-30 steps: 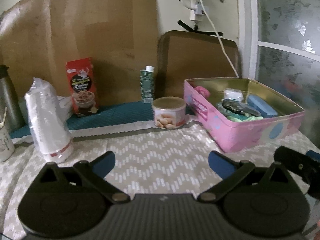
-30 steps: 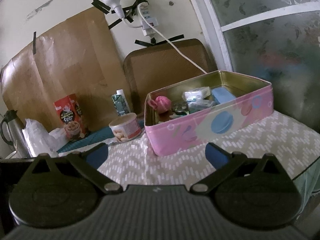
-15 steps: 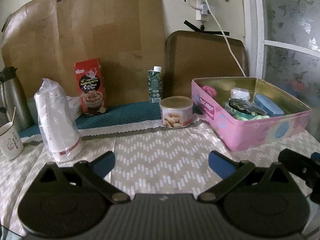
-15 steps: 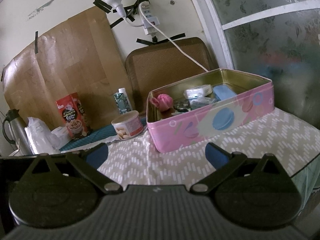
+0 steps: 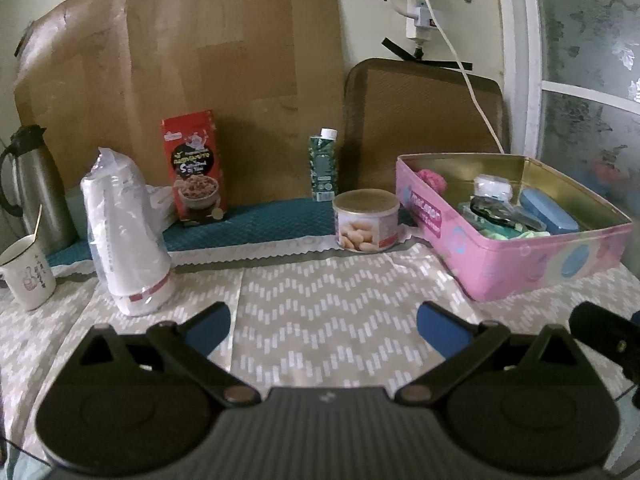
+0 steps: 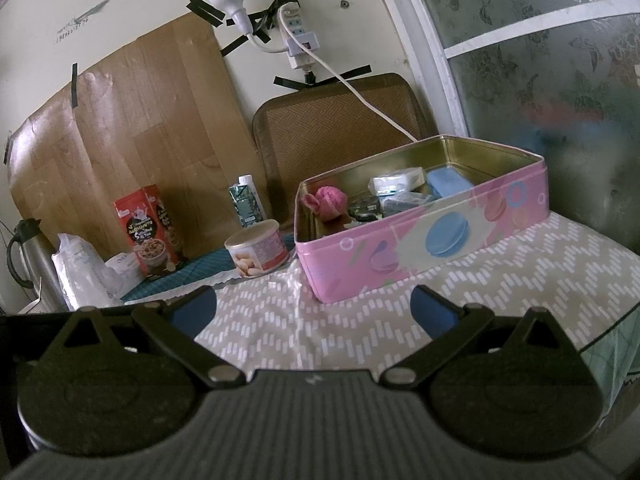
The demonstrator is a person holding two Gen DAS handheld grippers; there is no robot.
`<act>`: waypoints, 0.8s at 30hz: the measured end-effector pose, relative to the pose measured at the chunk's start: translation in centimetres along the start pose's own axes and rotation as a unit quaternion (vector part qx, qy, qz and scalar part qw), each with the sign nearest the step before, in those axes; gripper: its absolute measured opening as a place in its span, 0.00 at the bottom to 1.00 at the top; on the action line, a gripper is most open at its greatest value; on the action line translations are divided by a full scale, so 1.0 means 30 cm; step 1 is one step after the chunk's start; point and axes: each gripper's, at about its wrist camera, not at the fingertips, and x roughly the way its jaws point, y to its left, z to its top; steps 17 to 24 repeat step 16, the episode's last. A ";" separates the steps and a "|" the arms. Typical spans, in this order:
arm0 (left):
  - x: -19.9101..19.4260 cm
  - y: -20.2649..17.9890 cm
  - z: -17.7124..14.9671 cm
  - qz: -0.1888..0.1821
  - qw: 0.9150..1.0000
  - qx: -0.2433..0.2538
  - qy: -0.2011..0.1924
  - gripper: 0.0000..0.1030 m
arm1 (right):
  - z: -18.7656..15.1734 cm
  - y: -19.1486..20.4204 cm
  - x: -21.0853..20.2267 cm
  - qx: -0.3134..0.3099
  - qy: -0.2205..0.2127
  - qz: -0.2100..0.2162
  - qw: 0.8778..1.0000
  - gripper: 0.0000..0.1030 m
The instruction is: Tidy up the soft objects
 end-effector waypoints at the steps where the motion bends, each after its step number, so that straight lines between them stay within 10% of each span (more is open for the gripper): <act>1: -0.002 0.001 0.000 0.002 1.000 -0.001 -0.002 1.00 | 0.000 0.000 0.000 0.000 0.000 0.000 1.000 1.00; 24: 0.000 0.005 -0.014 -0.041 0.999 -0.009 0.006 1.00 | -0.016 0.006 -0.002 -0.002 0.003 0.001 1.000 1.00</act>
